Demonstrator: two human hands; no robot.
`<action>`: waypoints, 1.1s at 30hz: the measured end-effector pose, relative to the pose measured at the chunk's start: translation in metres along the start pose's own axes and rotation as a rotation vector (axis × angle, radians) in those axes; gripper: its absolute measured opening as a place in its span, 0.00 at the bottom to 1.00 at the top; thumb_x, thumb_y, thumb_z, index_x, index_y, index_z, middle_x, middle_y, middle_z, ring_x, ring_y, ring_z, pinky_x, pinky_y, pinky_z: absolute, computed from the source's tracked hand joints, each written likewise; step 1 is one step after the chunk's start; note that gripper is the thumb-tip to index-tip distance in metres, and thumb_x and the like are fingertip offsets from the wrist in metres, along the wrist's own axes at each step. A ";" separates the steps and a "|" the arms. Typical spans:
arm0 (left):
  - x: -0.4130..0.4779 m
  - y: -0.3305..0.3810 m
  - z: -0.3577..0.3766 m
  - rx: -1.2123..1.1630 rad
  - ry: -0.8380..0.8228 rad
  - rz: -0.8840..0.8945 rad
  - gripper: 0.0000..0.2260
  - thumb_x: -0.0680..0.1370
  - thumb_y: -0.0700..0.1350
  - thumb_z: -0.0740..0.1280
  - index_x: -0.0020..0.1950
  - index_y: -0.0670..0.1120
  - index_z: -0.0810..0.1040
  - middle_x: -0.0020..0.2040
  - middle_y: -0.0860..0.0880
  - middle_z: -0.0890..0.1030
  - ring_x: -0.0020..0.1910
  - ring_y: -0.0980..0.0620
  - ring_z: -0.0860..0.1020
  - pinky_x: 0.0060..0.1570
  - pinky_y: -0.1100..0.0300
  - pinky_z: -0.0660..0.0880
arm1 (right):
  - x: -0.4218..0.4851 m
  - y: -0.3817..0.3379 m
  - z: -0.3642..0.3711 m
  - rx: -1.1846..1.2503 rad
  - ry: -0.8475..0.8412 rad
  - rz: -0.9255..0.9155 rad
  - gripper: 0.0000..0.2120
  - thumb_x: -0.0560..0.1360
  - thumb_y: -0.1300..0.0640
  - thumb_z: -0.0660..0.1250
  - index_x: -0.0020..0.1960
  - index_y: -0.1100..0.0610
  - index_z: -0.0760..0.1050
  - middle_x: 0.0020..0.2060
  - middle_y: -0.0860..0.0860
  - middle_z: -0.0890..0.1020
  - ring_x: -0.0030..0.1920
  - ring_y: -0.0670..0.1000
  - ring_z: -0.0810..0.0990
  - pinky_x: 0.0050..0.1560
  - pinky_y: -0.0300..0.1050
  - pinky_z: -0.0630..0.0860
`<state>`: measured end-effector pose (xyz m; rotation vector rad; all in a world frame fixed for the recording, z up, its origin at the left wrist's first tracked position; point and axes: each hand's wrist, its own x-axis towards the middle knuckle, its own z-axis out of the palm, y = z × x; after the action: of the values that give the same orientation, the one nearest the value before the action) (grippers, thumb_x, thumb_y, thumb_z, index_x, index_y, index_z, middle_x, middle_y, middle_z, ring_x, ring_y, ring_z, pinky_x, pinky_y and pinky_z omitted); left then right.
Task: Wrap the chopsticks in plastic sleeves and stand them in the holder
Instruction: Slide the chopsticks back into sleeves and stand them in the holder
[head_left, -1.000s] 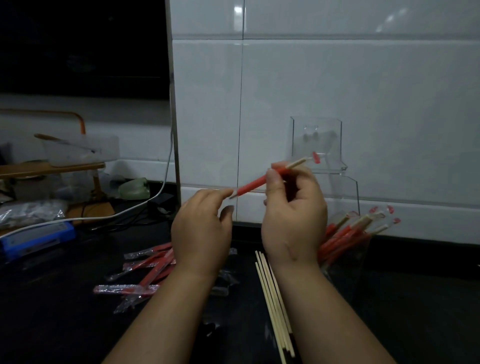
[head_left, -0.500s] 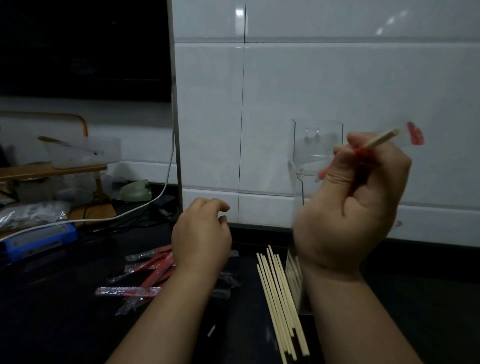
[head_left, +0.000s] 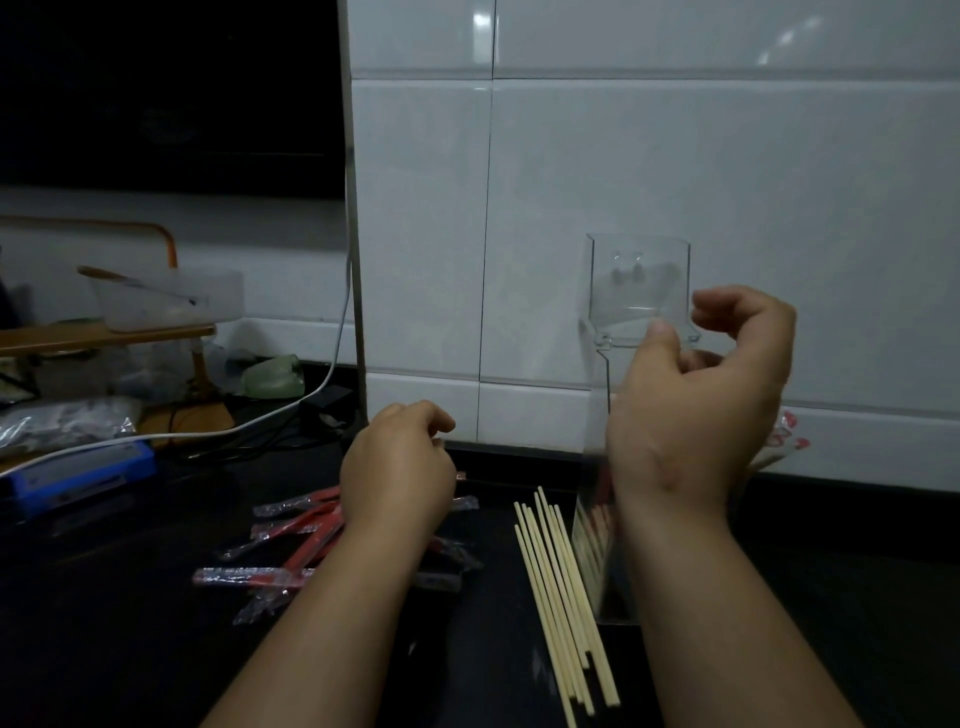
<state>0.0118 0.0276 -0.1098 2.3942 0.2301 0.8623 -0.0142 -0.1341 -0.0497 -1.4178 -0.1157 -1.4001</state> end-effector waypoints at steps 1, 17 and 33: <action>0.001 -0.001 0.000 0.014 -0.031 0.003 0.14 0.78 0.38 0.63 0.56 0.55 0.82 0.56 0.53 0.80 0.52 0.50 0.77 0.46 0.60 0.69 | -0.001 0.000 0.000 -0.013 0.008 -0.032 0.11 0.76 0.65 0.66 0.53 0.52 0.69 0.52 0.49 0.74 0.35 0.41 0.73 0.39 0.29 0.71; -0.002 -0.008 0.010 0.471 -0.766 0.225 0.14 0.74 0.48 0.71 0.57 0.63 0.79 0.62 0.55 0.79 0.64 0.48 0.75 0.69 0.47 0.66 | -0.024 -0.003 0.019 -0.638 -1.198 0.037 0.09 0.75 0.60 0.65 0.51 0.51 0.81 0.49 0.51 0.82 0.50 0.53 0.80 0.48 0.42 0.76; 0.003 -0.004 0.005 0.376 -0.356 0.119 0.06 0.77 0.50 0.70 0.51 0.59 0.81 0.55 0.54 0.81 0.59 0.48 0.76 0.57 0.53 0.67 | -0.048 0.022 0.033 -1.083 -1.675 0.301 0.20 0.77 0.62 0.67 0.69 0.64 0.71 0.66 0.61 0.74 0.65 0.61 0.75 0.61 0.52 0.73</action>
<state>0.0174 0.0292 -0.1134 2.8869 0.1161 0.4557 0.0089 -0.0922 -0.0895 -2.9845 -0.1932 0.4593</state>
